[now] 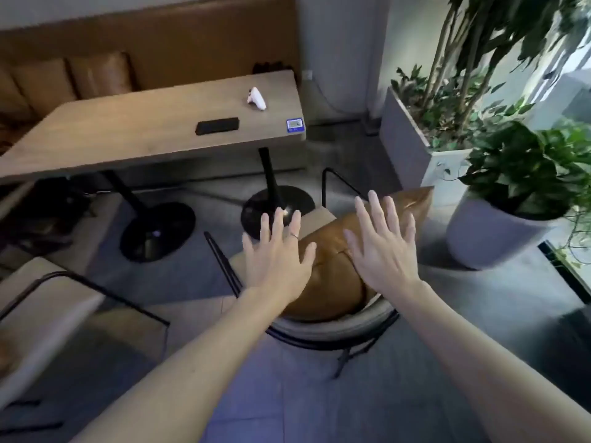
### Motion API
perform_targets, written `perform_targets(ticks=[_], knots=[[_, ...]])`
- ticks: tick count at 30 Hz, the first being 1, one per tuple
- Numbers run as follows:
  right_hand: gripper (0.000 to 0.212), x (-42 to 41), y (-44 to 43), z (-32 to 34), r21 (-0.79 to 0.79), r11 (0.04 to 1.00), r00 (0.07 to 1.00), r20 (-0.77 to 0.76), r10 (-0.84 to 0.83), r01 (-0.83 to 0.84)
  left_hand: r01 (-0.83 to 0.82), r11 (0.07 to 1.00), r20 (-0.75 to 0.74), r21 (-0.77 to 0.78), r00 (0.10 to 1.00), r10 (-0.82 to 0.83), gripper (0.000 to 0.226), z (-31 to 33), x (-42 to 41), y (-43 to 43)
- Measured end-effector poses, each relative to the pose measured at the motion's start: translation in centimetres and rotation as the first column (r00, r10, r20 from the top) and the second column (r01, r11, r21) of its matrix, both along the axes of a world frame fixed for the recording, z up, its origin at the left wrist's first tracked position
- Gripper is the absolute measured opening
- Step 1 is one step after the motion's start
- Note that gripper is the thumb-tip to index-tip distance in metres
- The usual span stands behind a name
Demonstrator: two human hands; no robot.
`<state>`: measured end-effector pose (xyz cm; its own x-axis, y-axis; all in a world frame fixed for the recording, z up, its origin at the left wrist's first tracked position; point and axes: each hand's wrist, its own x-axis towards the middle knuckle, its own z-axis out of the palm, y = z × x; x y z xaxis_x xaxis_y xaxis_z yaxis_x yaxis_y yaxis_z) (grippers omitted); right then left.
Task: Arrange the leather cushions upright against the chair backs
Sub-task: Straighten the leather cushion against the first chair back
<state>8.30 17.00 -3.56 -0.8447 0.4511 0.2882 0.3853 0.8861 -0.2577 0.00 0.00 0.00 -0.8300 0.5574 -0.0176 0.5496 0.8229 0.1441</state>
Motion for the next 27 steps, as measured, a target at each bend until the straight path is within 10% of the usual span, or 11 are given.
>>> perform_targets(ticks=[5, 10, 15, 19, 27], knots=[[0.070, 0.7, 0.8, -3.7, -0.039, 0.998, 0.993, 0.113, -0.044, 0.049, -0.127, 0.991, 0.101, -0.047, 0.986, 0.132, 0.066, -3.8, 0.5, -0.4], [0.068, 1.1, 1.1, -5.0, -0.091, 0.991, 0.995, 0.000, -0.099, 0.099, -0.353, 0.909, 0.178, 0.222, 0.931, 0.318, 0.063, -5.0, 1.4, -0.7], [0.062, 2.8, 1.6, -6.3, -0.389, 0.866, 0.934, -0.038, -0.355, 0.314, -0.796, 0.360, 0.619, 0.487, 0.605, 0.501, 0.064, -6.6, 3.0, -1.3], [0.067, 3.5, 2.6, -7.9, -0.763, 0.501, 0.863, 0.143, -0.485, 0.408, -0.943, -0.030, 0.886, 0.332, 0.300, 0.354, 0.079, -6.6, 4.8, -0.8], [0.104, 4.3, 3.3, -9.8, -0.907, 0.097, 0.822, 0.322, -0.470, 0.410, -0.952, -0.282, 0.989, 0.115, 0.085, 0.120, 0.103, -7.1, 5.4, 0.2]])
